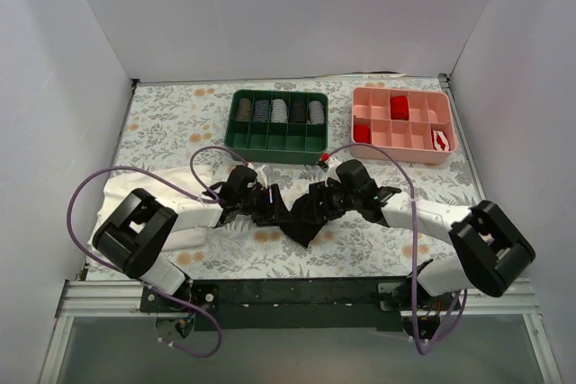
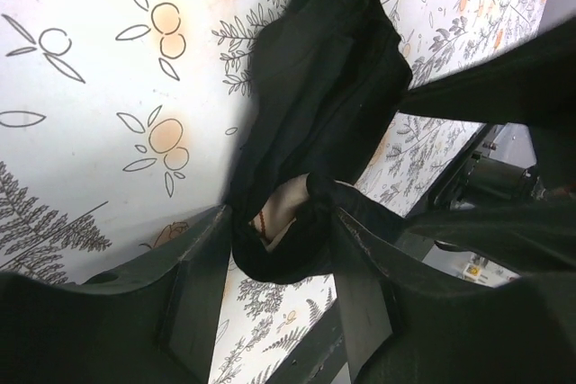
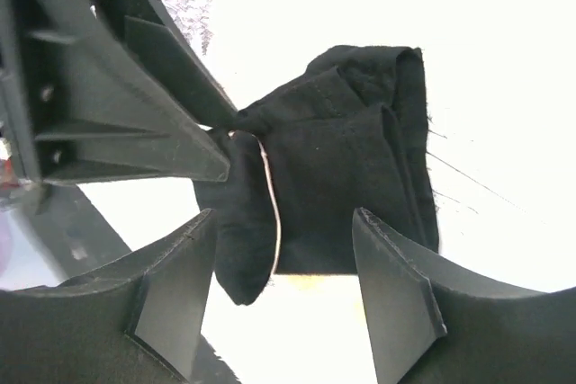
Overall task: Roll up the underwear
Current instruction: Roll the underwear to the center of the board.
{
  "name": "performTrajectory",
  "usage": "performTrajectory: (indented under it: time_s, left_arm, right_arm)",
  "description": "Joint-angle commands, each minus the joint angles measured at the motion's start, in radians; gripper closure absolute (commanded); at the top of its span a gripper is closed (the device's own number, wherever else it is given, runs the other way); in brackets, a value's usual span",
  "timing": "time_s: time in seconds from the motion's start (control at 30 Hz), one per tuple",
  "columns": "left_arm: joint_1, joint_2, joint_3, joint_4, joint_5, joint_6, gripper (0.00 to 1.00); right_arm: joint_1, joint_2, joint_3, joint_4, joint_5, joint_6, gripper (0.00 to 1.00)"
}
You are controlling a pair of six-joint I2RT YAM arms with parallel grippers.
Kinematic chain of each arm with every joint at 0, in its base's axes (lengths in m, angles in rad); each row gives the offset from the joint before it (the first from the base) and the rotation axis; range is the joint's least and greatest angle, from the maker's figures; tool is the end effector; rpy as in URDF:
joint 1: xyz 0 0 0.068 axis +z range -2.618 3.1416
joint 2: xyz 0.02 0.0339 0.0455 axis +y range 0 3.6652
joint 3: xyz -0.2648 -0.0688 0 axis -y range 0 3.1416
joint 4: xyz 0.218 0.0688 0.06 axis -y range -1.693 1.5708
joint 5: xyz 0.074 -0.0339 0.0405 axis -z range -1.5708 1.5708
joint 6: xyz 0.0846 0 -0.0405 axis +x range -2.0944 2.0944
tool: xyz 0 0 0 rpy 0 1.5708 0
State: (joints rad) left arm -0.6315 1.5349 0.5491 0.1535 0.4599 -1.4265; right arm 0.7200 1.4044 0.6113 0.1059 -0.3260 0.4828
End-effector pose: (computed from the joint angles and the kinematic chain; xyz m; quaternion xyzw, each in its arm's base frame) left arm 0.2052 -0.1966 0.1187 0.2757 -0.8691 0.4107 0.0009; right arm 0.2009 0.2123 0.1636 -0.1744 0.8775 0.3597 0.2649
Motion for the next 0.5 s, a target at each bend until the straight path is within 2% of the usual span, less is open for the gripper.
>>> performTrajectory:
  time_s: [0.0, 0.17, 0.47]
  left_arm:
    - [-0.013, 0.077, -0.011, -0.219, -0.138, 0.038, 0.54]
    - [-0.014, 0.108, 0.046, -0.293, -0.145, 0.044, 0.55]
    - [-0.014, 0.163, 0.115, -0.381, -0.141, 0.06, 0.55]
  right_arm:
    - [0.094, -0.157, 0.019, -0.144, 0.283, -0.156, 0.31]
    - [0.218, -0.213, 0.028, -0.179, 0.36, -0.234, 0.31]
    - [0.413, -0.096, 0.137, -0.256, 0.542, -0.323, 0.31]
